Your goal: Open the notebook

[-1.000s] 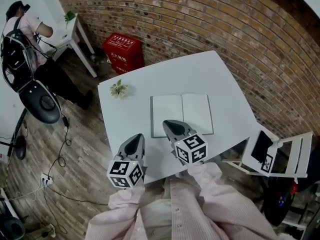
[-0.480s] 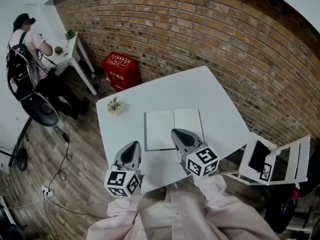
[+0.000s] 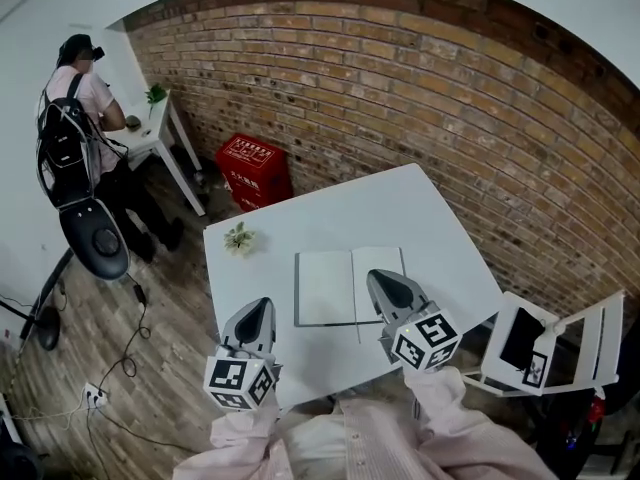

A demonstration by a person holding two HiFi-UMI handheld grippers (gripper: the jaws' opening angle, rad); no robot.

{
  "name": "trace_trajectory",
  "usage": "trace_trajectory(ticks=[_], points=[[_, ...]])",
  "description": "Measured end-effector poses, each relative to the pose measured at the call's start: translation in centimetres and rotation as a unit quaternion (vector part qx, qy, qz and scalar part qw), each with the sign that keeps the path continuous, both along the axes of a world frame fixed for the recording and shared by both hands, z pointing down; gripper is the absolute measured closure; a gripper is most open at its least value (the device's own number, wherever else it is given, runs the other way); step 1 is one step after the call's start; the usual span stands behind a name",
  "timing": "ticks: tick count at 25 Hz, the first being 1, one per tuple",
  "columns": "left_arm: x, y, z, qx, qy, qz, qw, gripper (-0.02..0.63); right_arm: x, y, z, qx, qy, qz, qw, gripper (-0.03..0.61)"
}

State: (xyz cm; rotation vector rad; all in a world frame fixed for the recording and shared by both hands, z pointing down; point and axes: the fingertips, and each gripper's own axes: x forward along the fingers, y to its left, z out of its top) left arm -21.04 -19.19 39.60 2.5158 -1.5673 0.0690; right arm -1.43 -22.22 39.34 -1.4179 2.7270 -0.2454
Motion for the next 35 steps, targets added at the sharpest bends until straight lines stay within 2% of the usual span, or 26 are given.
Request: trace_trajectory(ticks=[11, 22, 35], points=[[-1.7, 0.1, -1.5, 0.022, -0.002, -0.032, 0.9993, 0.620, 2.1, -0.5, -2.1, 0.030, 0.000, 0.020, 0.999, 0.575], [-2.5, 0.0, -1.1, 0.014, -0.008, -0.050, 0.9986, 0.620, 3.0, -0.7, -1.5, 0.021, -0.005, 0.034, 0.999, 0.575], [-2.4, -0.3, -0.4, 0.002, -0.007, -0.056, 0.9984, 0.620, 3.6, -0.5, -0.3, 0.014, 0.013, 0.037, 0.999, 0.575]])
